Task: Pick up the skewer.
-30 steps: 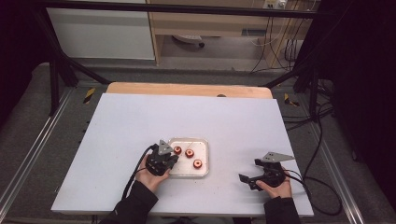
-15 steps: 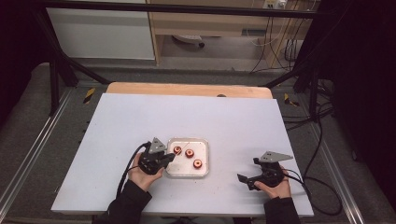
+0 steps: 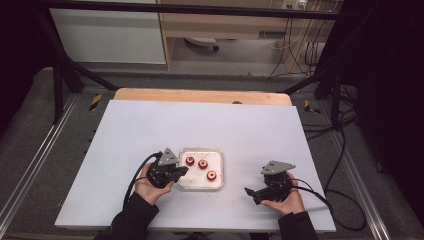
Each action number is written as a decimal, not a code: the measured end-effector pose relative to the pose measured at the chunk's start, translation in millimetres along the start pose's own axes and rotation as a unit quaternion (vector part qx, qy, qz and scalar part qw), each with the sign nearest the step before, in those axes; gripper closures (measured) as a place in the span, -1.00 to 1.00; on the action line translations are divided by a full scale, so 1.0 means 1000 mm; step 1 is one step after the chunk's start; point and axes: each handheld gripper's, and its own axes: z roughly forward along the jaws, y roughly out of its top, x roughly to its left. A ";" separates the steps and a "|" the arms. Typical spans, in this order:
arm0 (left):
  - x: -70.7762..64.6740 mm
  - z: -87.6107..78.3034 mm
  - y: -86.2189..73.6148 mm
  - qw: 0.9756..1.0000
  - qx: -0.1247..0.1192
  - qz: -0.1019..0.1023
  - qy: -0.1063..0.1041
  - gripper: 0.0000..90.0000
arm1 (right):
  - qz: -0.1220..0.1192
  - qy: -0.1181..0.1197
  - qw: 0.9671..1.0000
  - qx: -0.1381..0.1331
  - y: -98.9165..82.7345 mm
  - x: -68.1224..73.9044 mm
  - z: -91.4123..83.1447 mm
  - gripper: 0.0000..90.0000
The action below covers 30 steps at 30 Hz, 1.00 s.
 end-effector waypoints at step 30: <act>-0.052 0.027 0.042 0.993 0.049 0.094 -0.057 0.97 | -0.282 -0.037 0.959 -0.003 0.044 0.051 0.004 -0.40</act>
